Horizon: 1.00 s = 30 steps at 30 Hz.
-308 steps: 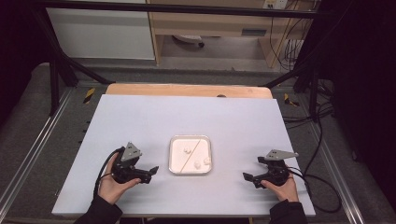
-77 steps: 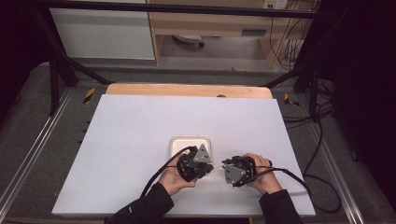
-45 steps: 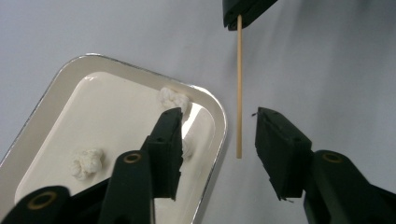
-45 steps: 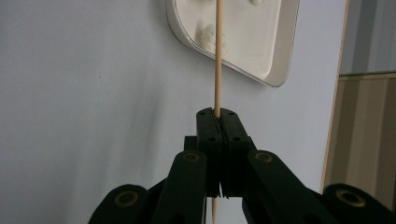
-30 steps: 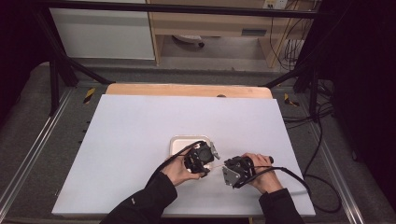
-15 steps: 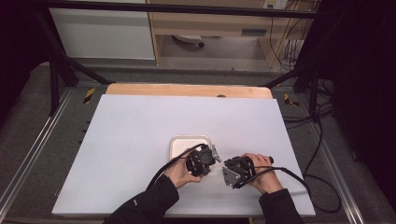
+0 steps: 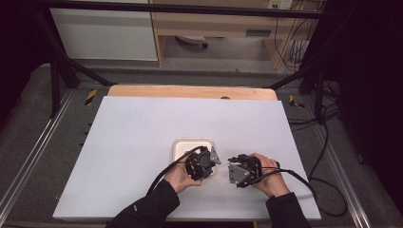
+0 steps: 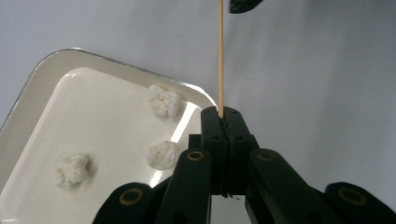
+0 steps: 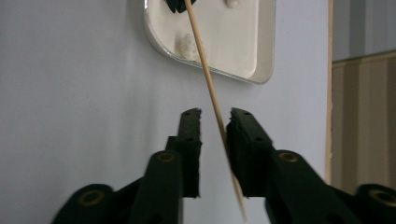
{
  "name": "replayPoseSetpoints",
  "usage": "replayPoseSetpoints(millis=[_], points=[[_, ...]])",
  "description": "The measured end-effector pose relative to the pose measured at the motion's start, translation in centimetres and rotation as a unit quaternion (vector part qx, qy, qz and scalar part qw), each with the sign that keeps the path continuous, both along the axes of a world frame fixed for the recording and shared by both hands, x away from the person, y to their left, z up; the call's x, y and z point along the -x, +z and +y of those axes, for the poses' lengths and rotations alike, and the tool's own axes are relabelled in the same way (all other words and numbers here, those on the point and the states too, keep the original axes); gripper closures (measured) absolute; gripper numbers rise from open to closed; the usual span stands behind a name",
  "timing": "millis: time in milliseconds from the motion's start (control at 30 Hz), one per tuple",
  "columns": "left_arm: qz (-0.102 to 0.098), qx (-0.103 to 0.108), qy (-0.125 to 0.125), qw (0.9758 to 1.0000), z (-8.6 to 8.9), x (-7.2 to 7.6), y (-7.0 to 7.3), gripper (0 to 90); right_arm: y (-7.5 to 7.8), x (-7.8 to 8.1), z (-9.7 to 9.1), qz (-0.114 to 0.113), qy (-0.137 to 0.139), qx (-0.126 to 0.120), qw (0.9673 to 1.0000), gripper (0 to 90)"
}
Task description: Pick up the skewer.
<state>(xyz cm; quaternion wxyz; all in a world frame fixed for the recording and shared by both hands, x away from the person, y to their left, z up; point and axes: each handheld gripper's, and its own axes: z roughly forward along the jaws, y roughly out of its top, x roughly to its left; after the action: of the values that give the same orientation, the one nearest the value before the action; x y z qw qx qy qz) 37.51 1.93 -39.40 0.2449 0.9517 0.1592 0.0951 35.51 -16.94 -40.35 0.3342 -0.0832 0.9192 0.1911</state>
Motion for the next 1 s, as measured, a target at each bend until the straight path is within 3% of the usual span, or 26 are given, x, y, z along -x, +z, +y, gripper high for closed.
replayPoseSetpoints(millis=[67,100,133,167,200,300,333,367,533,567,600,733,900,1000], points=[[-0.003,0.003,0.004,1.0,0.5,-0.1,0.0,88.9,0.2,-0.1,-0.5,0.009,-0.024,-0.027,0.9993,59.0],[-0.003,0.005,0.006,1.0,0.7,-0.1,0.0,88.9,0.2,-0.3,-1.1,0.029,-0.057,-0.063,0.9959,50.6],[-0.003,0.006,0.01,0.9999,0.9,-0.2,0.0,88.9,0.2,-0.5,-1.4,0.04,-0.072,-0.081,0.9933,48.3],[-0.002,0.008,0.011,0.9999,1.1,-0.2,0.0,88.9,0.2,-0.5,-1.8,0.046,-0.081,-0.097,0.9909,45.4],[-0.002,0.01,0.014,0.9998,1.3,-0.2,-0.1,88.9,0.2,-0.5,-1.8,0.046,-0.081,-0.097,0.9909,45.4],[-0.004,0.017,0.021,0.9996,1.9,-0.2,-0.1,88.8,0.1,-0.7,-2.5,0.076,-0.125,-0.141,0.9791,36.9],[-0.003,0.017,0.021,0.9996,2.1,-0.2,-0.1,88.8,0.0,-0.9,-2.9,0.096,-0.154,-0.167,0.9691,31.0],[-0.004,0.018,0.023,0.9996,2.4,-0.2,-0.1,88.8,0.0,-0.9,-2.9,0.096,-0.154,-0.167,0.9691,31.0],[-0.002,0.025,0.029,0.9992,3.4,0.0,-0.2,88.8,-0.5,-1.1,-3.9,0.129,-0.198,-0.209,0.9491,21.4],[-0.002,0.028,0.031,0.9992,3.7,0.0,-0.3,88.8,-0.7,-1.3,-4.2,0.147,-0.215,-0.214,0.9415,18.1],[-0.002,0.03,0.032,0.999,3.9,0.0,-0.4,88.8,-0.7,-1.3,-4.2,0.147,-0.215,-0.214,0.9415,18.1],[-0.006,0.043,0.044,0.9981,5.1,0.2,-0.5,88.8,-1.2,-1.4,-4.8,0.172,-0.244,-0.23,0.9264,12.6],[-0.009,0.064,0.059,0.9962,7.0,0.7,-0.7,88.8,-1.5,-1.5,-5.4,0.201,-0.272,-0.261,0.904,6.6],[-0.011,0.078,0.07,0.9945,8.3,1.1,-0.7,88.8,-1.6,-1.4,-5.6,0.216,-0.28,-0.277,0.8938,4.2]])
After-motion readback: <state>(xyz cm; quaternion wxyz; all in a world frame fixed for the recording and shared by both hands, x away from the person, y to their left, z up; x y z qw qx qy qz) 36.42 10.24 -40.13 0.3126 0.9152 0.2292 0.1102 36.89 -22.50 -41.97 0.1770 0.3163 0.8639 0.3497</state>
